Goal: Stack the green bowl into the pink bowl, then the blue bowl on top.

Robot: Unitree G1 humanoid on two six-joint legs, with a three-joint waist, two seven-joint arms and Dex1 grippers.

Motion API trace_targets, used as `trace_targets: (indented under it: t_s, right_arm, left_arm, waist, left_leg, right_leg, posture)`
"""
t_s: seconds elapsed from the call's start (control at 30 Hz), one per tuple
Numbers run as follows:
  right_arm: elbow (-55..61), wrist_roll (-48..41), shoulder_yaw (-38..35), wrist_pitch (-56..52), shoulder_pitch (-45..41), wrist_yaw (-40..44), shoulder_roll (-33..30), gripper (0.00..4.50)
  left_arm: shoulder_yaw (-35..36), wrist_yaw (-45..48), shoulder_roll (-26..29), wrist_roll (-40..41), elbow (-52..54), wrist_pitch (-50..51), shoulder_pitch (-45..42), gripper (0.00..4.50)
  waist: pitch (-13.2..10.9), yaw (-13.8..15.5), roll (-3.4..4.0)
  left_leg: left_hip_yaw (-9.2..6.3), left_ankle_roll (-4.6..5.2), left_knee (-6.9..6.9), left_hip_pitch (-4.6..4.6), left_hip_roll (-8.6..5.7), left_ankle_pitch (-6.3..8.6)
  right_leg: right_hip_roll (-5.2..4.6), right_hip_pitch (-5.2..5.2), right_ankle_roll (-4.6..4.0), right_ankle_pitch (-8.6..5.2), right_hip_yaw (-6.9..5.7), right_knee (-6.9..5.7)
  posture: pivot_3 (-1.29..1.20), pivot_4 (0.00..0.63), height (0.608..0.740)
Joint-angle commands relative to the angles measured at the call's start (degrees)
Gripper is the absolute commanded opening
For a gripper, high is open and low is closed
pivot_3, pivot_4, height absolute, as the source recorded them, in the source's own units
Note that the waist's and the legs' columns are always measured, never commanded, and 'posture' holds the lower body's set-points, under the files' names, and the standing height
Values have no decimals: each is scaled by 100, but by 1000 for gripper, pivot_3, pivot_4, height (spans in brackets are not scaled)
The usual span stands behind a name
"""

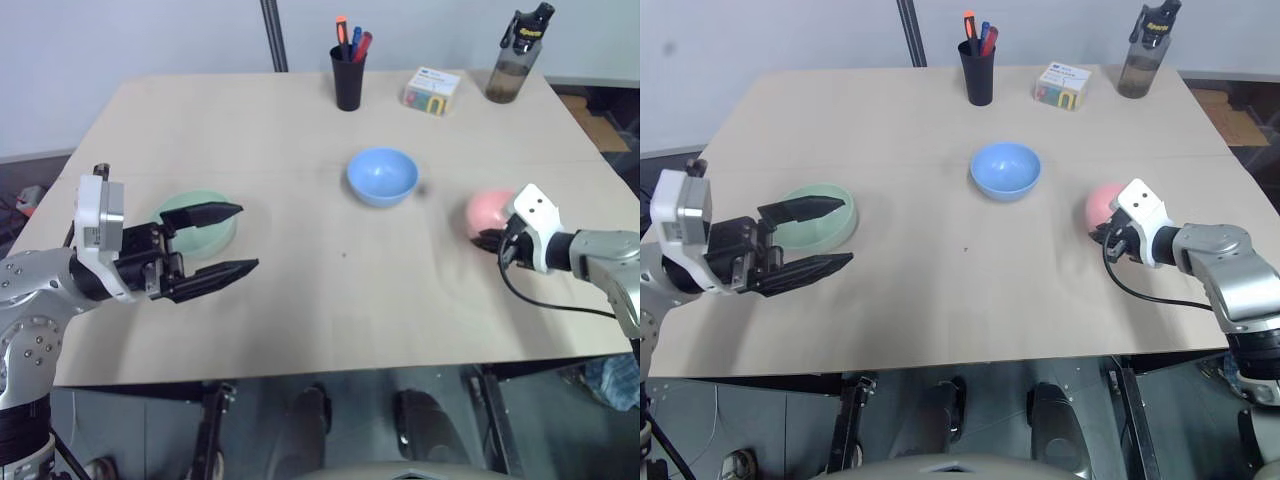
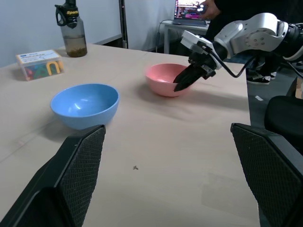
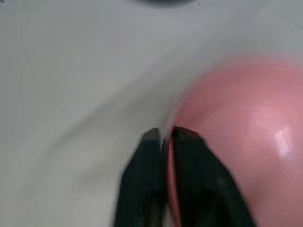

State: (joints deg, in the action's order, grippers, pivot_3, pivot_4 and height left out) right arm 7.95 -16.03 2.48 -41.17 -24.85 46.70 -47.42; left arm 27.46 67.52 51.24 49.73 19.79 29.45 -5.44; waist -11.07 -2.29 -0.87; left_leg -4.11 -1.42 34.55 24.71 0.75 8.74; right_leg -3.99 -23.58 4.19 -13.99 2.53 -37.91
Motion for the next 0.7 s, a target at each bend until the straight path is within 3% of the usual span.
trace_targets:
  t_s: [0.03, 0.33, 0.53, 0.67, 0.7]
  right_arm:
    - [122, 158, 73, 239, -86, 20, -15, 69]
    - [1269, -87, 615, 353, 163, 371, 390, 69]
    - [1414, 82, 1129, 381, 175, 363, 663, 69]
    - [1181, 182, 1174, 399, -69, 234, 909, 1356]
    - [1177, 169, 1160, 389, -101, 260, 918, 1885]
  left_arm:
    - [202, -62, 0, 127, 225, -52, 31, 4500]
    - [183, -157, -60, 101, 259, -94, 109, 4500]
    - [205, -214, -83, 83, 302, -95, 157, 4500]
    - [234, -299, -83, 87, 341, -57, 216, 4500]
    - [243, -325, -82, 74, 342, -57, 230, 4500]
  waist:
    - [0, -1, 0]
    - [0, -8, 0]
    - [4, 0, -7]
    - [13, -12, -21]
    - [13, -9, -21]
  left_leg:
    - [0, 0, 0, 0, 0, 0]
    - [-3, 0, -1, 0, 3, 0]
    - [-7, 0, 3, 0, 3, 0]
    - [-10, 0, 3, -1, 4, 0]
    - [-9, 0, 3, -1, 4, 0]
  right_leg:
    - [0, 0, 0, 0, 0, 0]
    - [3, -1, 1, 0, -1, -1]
    - [3, 3, 0, 0, -3, -1]
    - [5, 3, 0, 1, -5, -2]
    - [5, 3, 0, 1, -5, -2]
  posture:
    - [0, 150, 740]
    - [0, 150, 740]
    - [0, 150, 740]
    - [0, 150, 740]
    - [0, 150, 740]
